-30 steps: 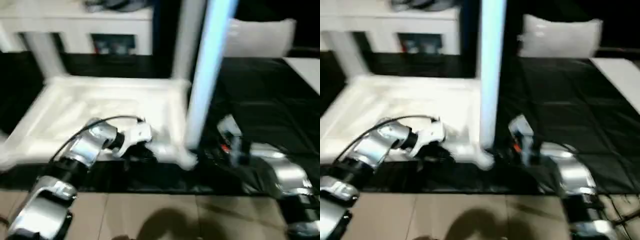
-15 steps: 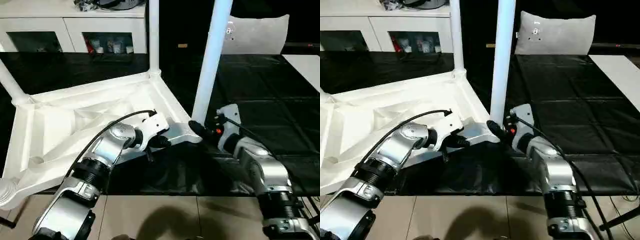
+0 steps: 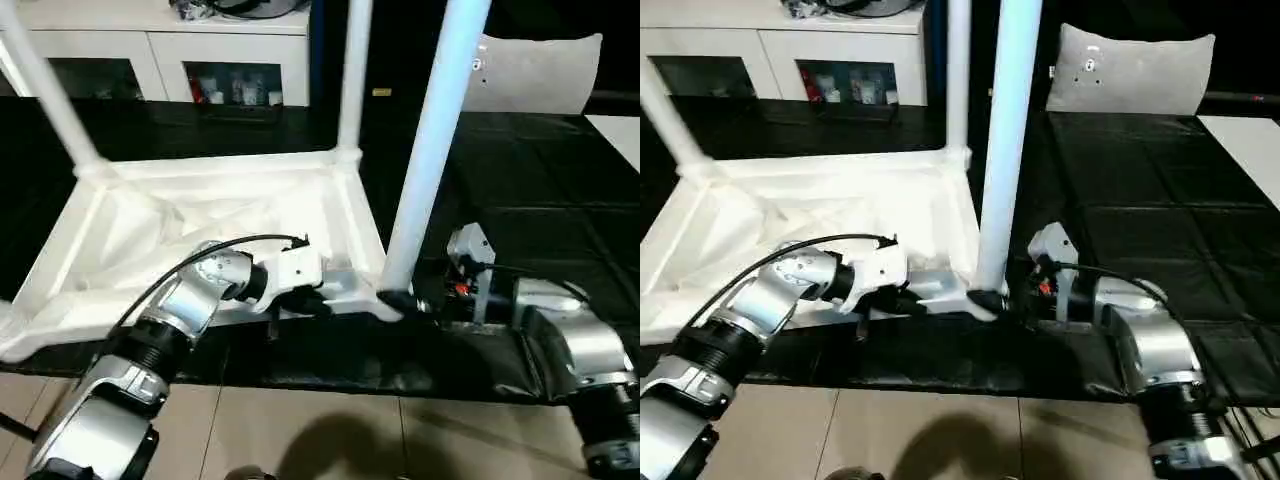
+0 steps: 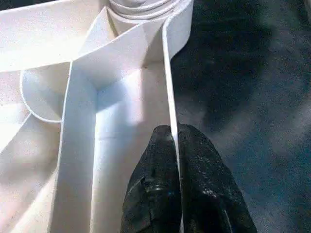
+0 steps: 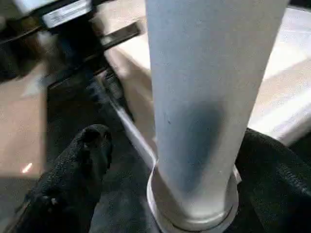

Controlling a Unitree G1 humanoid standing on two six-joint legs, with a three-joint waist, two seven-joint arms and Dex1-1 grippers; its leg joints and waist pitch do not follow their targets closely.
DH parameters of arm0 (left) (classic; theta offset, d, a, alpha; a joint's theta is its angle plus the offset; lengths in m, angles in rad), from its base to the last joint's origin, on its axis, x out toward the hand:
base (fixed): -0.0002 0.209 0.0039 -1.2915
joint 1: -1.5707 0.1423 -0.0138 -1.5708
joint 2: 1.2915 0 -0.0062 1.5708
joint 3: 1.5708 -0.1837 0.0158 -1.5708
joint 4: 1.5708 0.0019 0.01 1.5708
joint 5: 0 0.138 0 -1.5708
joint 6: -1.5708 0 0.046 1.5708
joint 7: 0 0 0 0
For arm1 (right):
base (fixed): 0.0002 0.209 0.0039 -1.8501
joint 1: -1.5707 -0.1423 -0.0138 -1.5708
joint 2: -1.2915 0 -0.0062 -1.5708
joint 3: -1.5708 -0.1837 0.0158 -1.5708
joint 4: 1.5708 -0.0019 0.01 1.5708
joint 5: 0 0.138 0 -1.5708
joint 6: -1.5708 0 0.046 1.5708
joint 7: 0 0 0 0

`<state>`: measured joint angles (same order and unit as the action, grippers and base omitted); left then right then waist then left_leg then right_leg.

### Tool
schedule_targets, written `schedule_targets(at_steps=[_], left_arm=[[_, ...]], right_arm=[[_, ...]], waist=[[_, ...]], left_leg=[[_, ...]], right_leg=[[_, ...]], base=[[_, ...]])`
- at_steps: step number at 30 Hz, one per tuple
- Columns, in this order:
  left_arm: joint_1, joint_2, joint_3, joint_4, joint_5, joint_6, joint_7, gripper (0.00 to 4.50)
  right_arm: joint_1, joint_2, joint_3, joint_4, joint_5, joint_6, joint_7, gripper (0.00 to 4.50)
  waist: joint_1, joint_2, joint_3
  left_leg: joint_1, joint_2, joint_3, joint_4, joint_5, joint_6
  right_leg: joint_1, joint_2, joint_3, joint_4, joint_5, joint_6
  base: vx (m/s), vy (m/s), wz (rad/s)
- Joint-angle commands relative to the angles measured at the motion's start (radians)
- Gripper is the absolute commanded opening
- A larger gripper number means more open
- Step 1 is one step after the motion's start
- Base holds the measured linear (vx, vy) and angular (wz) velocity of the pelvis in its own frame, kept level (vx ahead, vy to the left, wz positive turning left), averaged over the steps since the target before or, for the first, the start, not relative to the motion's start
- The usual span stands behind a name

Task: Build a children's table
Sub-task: Rotate leg to tighten

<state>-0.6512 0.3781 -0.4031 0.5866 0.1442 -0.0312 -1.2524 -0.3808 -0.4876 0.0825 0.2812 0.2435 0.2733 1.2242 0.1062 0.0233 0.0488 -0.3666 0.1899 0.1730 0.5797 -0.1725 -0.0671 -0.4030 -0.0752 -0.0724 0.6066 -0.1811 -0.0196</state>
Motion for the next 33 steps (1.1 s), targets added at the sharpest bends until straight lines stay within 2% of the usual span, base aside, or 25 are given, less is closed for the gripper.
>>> schedule_targets(at_steps=[1, 2, 5, 9, 16, 22, 23, 28, 29, 30, 31, 32, 33], left_arm=[[0.021, 0.040, -0.073, -0.014, 0.014, -0.080, -0.126, 0.00], [0.022, 0.041, -0.074, -0.015, 0.014, -0.081, -0.128, 0.00], [0.033, 0.059, -0.088, -0.047, -0.002, -0.091, -0.184, 0.00], [0.041, 0.078, -0.105, -0.072, -0.005, -0.110, -0.222, 0.00], [0.036, 0.082, -0.105, -0.066, -0.015, -0.134, -0.244, 0.00], [0.039, 0.084, -0.104, -0.068, -0.017, -0.128, -0.245, 0.00], [0.039, 0.083, -0.104, -0.067, -0.017, -0.127, -0.244, 0.00], [0.049, 0.072, -0.085, -0.079, -0.036, -0.045, -0.226, 0.00], [0.051, 0.054, -0.062, -0.088, -0.051, 0.026, -0.190, 0.00], [0.050, 0.048, -0.056, -0.087, -0.052, 0.043, -0.176, 0.00], [0.044, 0.025, -0.033, -0.081, -0.051, 0.110, -0.111, 0.00], [0.044, 0.025, -0.033, -0.081, -0.051, 0.111, -0.110, 0.00], [0.038, 0.008, -0.018, -0.073, -0.048, 0.140, -0.066, 0.00]], right_arm=[[-0.030, -0.048, 0.038, 0.012, 0.023, -0.003, 0.142, 4.33], [-0.030, -0.048, 0.038, 0.013, 0.023, -0.003, 0.145, 4.33], [-0.038, -0.059, 0.059, 0.032, 0.032, -0.010, 0.215, 3.97], [-0.035, -0.065, 0.084, 0.014, 0.064, 0.040, 0.272, 3.64], [-0.038, -0.056, 0.101, 0.028, 0.072, 0.050, 0.309, 3.13], [-0.033, -0.053, 0.106, 0.025, 0.088, 0.066, 0.323, 2.74], [-0.031, -0.052, 0.105, 0.024, 0.090, 0.069, 0.324, 2.55], [-0.011, -0.029, 0.086, -0.009, 0.129, 0.108, 0.297, 2.17], [-0.002, -0.005, 0.073, -0.030, 0.137, 0.141, 0.236, 2.17], [-0.002, 0.004, 0.072, -0.030, 0.127, 0.137, 0.210, 2.12], [-0.006, 0.047, 0.065, -0.022, 0.077, 0.115, 0.084, 2.11], [-0.006, 0.048, 0.065, -0.022, 0.077, 0.115, 0.082, 2.10], [-0.020, 0.088, 0.051, 0.002, 0.046, 0.122, -0.027, 2.09]], waist=[[0.004, -0.012, -0.061], [0.008, -0.014, -0.062], [0.013, -0.013, -0.062], [0.018, -0.011, -0.063], [0.030, -0.013, -0.062], [0.032, -0.012, -0.064], [0.032, -0.013, -0.064], [0.033, -0.012, -0.064], [0.031, -0.013, -0.064], [0.031, -0.013, -0.063], [0.029, -0.012, -0.060], [0.023, -0.014, -0.056], [0.019, -0.014, -0.055]], left_leg=[[0.005, 0.040, -0.008, -0.060, -0.217, 0.070], [0.005, 0.041, -0.007, -0.059, -0.213, 0.074], [0.009, 0.044, -0.006, -0.059, -0.211, 0.074], [0.009, 0.046, -0.007, -0.060, -0.212, 0.069], [0.011, 0.044, -0.007, -0.060, -0.229, 0.053], [0.009, 0.044, -0.008, -0.059, -0.217, 0.051], [0.010, 0.044, -0.007, -0.058, -0.216, 0.053], [0.009, 0.043, -0.007, -0.059, -0.210, 0.049], [0.009, 0.043, -0.007, -0.059, -0.210, 0.048], [0.010, 0.043, -0.007, -0.060, -0.209, 0.046], [0.010, 0.042, -0.007, -0.062, -0.220, 0.041], [0.008, 0.038, -0.009, -0.064, -0.237, 0.027], [0.006, 0.036, -0.011, -0.065, -0.246, 0.018]], right_leg=[[0.054, -0.072, 0.045, -0.084, -0.281, -0.180], [0.055, -0.073, 0.046, -0.083, -0.278, -0.182], [0.050, -0.071, 0.045, -0.079, -0.258, -0.197], [0.051, -0.072, 0.046, -0.076, -0.251, -0.206], [0.049, -0.074, 0.047, -0.083, -0.318, -0.178], [0.050, -0.073, 0.046, -0.078, -0.285, -0.186], [0.050, -0.073, 0.046, -0.078, -0.284, -0.186], [0.050, -0.072, 0.046, -0.078, -0.288, -0.183], [0.050, -0.071, 0.046, -0.078, -0.291, -0.182], [0.050, -0.072, 0.046, -0.078, -0.294, -0.183], [0.047, -0.072, 0.046, -0.082, -0.325, -0.175], [0.047, -0.073, 0.044, -0.086, -0.378, -0.160], [0.048, -0.073, 0.043, -0.087, -0.410, -0.147]], base=[[0.000, 0.000, 0.00], [0.000, 0.000, 0.00], [0.000, 0.000, 0.00], [0.000, 0.000, 0.00], [0.000, 0.000, 0.00], [0.000, 0.000, 0.00], [0.000, 0.000, 0.00], [0.000, 0.000, 0.00], [0.000, 0.000, 0.00], [0.000, 0.000, 0.00], [0.000, 0.000, 0.00], [0.000, 0.000, 0.00], [0.000, 0.000, 0.00]])
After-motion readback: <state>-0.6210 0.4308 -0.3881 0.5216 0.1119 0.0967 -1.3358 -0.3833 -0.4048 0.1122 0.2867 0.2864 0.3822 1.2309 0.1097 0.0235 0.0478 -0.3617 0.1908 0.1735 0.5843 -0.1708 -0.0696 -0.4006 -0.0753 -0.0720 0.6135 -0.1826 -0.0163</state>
